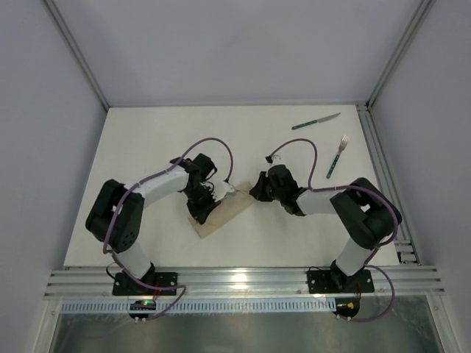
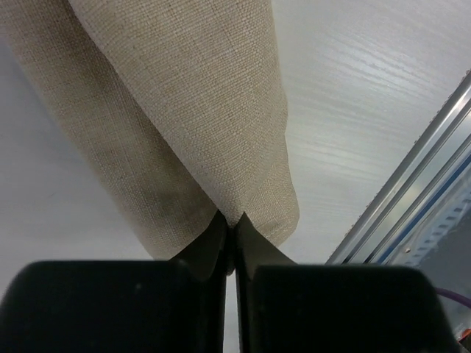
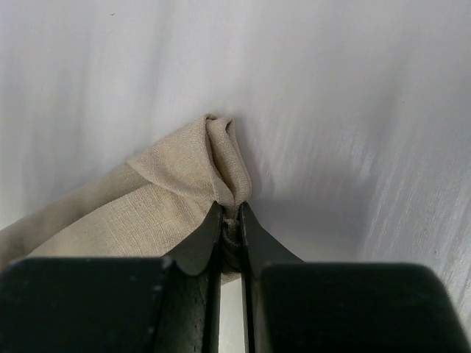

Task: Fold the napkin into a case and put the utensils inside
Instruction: Smooth out the smaller rectangle-folded napkin at the center of the board.

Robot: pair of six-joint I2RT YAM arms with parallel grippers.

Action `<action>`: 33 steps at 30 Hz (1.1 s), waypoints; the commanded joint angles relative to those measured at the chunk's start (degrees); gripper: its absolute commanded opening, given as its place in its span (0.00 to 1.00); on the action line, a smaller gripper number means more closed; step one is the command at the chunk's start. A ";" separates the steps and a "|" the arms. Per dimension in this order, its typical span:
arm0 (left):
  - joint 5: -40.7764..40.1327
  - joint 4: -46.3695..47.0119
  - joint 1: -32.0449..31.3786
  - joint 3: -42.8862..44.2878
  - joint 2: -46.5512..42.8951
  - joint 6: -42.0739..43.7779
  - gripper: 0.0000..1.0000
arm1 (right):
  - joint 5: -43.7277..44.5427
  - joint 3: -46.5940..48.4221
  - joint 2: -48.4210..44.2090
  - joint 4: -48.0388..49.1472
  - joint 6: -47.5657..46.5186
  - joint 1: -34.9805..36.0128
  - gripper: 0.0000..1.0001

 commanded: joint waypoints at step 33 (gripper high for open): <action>0.68 -9.54 8.39 10.40 13.77 10.32 0.00 | -0.42 0.23 -19.99 -12.94 -20.70 0.04 0.43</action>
